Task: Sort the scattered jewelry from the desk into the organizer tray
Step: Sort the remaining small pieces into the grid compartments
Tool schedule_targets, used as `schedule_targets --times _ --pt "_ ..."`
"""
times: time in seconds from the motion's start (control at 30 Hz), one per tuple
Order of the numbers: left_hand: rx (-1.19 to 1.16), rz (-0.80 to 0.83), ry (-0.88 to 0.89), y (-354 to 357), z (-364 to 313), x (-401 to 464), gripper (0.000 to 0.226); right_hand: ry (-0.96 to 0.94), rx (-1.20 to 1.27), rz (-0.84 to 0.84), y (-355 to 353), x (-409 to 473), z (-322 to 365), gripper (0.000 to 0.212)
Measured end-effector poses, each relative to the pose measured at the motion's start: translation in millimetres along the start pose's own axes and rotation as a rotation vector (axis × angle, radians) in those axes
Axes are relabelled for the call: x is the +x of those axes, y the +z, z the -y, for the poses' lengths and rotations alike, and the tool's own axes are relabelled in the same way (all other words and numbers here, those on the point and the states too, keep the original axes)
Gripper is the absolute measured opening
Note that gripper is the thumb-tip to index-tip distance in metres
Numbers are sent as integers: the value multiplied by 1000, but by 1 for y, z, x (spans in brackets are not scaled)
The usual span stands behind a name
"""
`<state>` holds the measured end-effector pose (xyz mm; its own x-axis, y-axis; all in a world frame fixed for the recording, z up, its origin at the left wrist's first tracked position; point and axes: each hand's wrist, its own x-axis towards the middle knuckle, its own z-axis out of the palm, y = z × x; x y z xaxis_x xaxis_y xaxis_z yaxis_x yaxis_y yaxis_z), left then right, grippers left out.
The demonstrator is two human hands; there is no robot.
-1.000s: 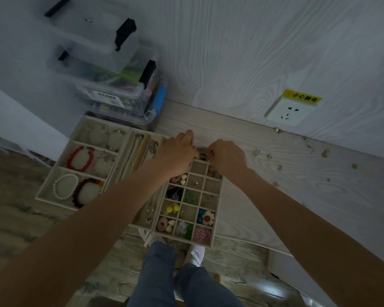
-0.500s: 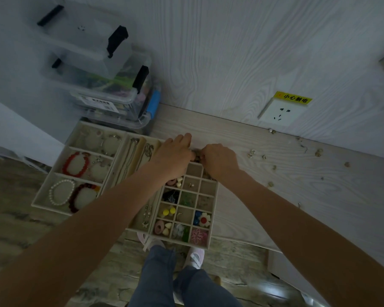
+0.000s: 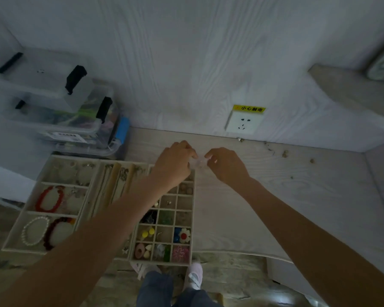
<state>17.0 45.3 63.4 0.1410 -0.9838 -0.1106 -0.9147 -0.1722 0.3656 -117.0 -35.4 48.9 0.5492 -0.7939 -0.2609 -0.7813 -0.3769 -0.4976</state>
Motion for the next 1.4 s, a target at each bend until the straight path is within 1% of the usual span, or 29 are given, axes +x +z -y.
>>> schedule_targets --times 0.1,0.23,0.3,0.4,0.47,0.6,0.7,0.77,0.87,0.97,1.03,1.1,1.17,1.27,1.4 --pt "-25 2 42 12 -33 24 34 46 -20 -52 -13 -6 -36 30" --pt "-38 90 111 35 -78 57 39 128 -58 -92 -30 -14 -88 40" --pt "-27 177 148 48 -100 76 47 213 -91 -103 -40 -17 -115 45" --pt "17 343 207 65 -125 102 65 328 -258 -101 -52 -17 -153 53" --pt "79 391 248 79 -137 119 72 367 -274 -103 -57 -13 -179 58" --pt "199 314 318 95 -144 132 78 306 -75 -110 -58 6 -198 61" --pt "265 314 304 110 -153 135 80 214 -43 -135 -53 14 -212 57" --pt "296 321 296 115 -154 135 80 184 -37 -148 -49 18 -216 50" --pt "290 264 320 115 -149 139 73 180 -18 -232 -49 23 -217 37" --pt "336 166 382 112 -146 147 49 176 -8 -294 -50 26 -213 20" --pt "377 123 399 110 -146 152 38 160 14 -312 -50 26 -210 15" --pt "378 111 411 110 -146 156 33 161 19 -304 -49 25 -208 14" --pt "334 110 411 109 -146 160 28 173 17 -287 -48 25 -207 12" --pt "212 140 357 105 -147 173 17 193 46 -264 -45 24 -205 8" --pt "180 289 294 99 -153 183 17 198 9 -205 -39 22 -203 9"
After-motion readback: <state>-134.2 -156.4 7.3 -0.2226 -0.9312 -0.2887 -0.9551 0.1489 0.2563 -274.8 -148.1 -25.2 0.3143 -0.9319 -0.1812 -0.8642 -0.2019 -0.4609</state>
